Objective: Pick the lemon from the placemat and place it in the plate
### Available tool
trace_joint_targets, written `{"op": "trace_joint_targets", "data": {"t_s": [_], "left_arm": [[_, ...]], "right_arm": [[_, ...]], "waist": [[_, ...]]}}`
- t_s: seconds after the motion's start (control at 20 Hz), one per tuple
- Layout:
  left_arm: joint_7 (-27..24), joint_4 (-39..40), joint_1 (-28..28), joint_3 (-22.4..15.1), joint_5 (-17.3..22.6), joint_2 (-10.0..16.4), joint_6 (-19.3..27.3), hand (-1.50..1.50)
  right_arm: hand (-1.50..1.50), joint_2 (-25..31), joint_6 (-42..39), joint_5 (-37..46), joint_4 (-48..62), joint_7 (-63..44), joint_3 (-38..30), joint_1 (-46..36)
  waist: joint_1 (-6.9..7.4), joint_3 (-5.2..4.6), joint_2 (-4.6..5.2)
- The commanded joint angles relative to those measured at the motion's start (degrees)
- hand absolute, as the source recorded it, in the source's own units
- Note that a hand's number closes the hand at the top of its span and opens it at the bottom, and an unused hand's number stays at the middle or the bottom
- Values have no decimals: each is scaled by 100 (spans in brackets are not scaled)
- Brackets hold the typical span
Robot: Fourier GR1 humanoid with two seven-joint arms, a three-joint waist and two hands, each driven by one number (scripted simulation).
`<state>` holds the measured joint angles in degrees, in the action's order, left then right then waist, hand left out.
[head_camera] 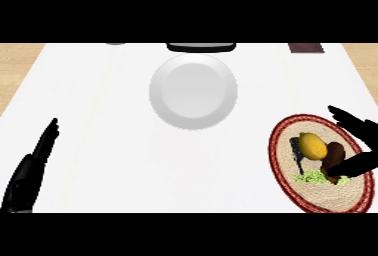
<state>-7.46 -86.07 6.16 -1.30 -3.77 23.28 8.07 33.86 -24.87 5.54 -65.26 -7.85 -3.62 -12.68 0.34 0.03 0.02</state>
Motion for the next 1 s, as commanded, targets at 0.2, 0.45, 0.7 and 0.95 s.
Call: {"op": "trace_joint_targets", "data": {"t_s": [0.2,0.45,0.7,0.95], "left_arm": [[-334,355,-98,369,-230,-238,-238,0],[-61,221,-284,596,-268,-171,-532,0],[105,-170,-19,493,-457,-377,-586,0],[-30,154,-180,607,-661,-543,-564,0]], "right_arm": [[-150,-182,-160,688,1168,767,-95,-371],[-150,-600,124,1005,1202,745,-4,-346],[-150,-783,-11,1060,1423,392,-53,-953],[150,-846,276,1178,1471,1391,-200,-448]], "waist": [[-2,-2,4],[-8,-2,2],[5,-2,-1],[-22,-3,-3]]}}
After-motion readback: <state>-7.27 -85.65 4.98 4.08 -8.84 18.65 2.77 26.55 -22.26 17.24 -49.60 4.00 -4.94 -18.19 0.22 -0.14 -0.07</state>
